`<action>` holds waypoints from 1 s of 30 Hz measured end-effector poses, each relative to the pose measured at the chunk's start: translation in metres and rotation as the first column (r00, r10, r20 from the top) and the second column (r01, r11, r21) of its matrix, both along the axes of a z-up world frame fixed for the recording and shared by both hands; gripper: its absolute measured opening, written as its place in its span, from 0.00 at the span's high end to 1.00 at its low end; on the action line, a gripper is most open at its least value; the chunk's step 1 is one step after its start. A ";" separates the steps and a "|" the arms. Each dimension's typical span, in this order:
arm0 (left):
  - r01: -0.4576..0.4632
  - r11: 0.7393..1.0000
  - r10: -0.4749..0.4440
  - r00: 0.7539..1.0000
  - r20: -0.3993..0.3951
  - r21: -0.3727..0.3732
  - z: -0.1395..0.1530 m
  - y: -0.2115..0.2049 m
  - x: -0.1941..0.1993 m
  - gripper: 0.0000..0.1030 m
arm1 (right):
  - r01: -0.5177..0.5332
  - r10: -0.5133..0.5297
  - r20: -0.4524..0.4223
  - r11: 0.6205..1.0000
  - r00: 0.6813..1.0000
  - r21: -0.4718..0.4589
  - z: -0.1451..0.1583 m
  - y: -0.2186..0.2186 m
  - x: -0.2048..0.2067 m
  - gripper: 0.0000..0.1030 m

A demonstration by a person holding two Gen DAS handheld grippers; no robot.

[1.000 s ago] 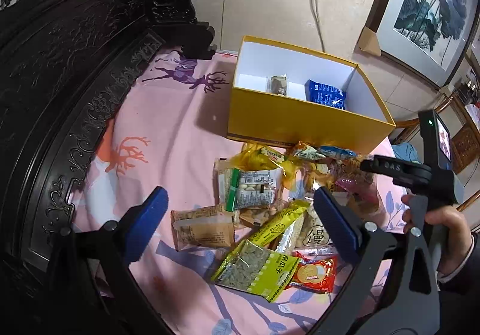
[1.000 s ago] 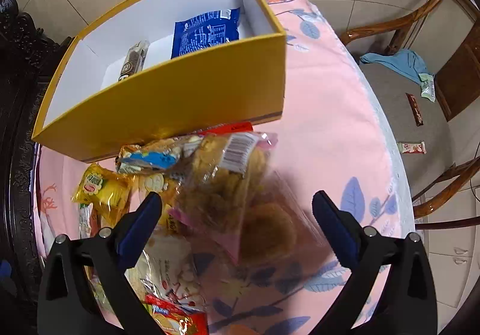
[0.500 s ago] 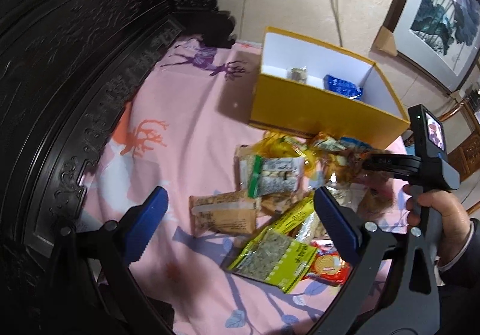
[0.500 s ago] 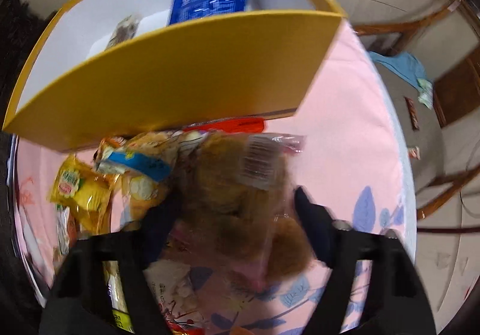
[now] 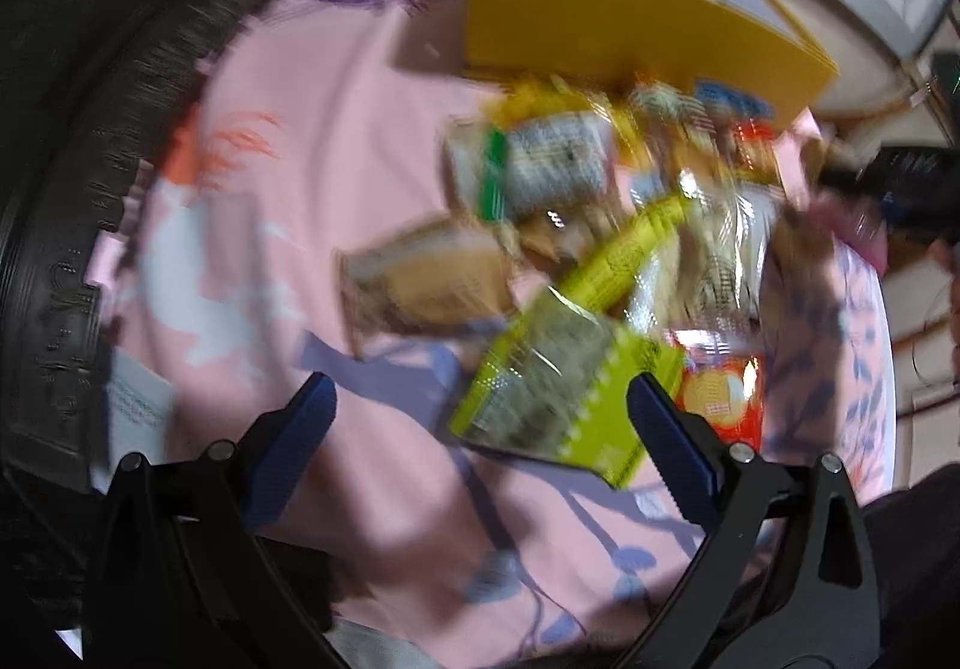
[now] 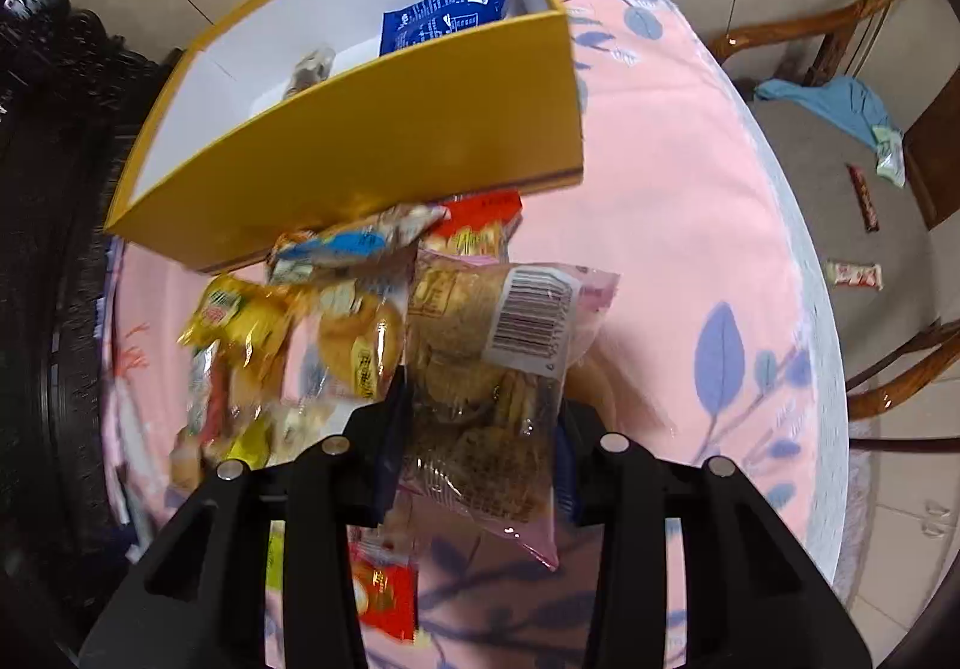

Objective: Organize snacks

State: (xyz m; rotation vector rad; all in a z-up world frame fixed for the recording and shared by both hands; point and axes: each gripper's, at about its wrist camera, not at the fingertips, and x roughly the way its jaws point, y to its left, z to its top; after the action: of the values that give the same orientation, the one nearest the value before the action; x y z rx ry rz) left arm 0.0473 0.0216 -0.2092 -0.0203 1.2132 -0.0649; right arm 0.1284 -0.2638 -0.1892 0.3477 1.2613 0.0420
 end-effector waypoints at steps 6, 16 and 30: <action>0.012 1.000 -0.011 1.000 -0.024 0.026 -0.025 -0.010 0.010 0.04 | -0.037 0.037 0.000 0.998 0.999 0.048 0.006 0.002 -0.019 0.60; 0.053 0.986 -0.059 0.998 -0.035 -0.156 -0.046 -0.014 0.011 0.07 | -0.079 0.079 -0.003 0.994 0.997 0.075 0.008 0.000 -0.022 0.60; 0.193 0.959 -0.206 0.978 -0.039 -0.209 -0.045 -0.050 0.002 0.54 | -0.070 0.071 -0.013 0.993 0.997 0.092 0.005 -0.005 -0.024 0.60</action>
State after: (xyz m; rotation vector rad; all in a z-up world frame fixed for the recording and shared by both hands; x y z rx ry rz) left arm 0.0497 -0.0286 -0.2542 -0.0799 1.2625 -0.3683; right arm 0.1043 -0.2687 -0.1844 0.3832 1.2902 0.1583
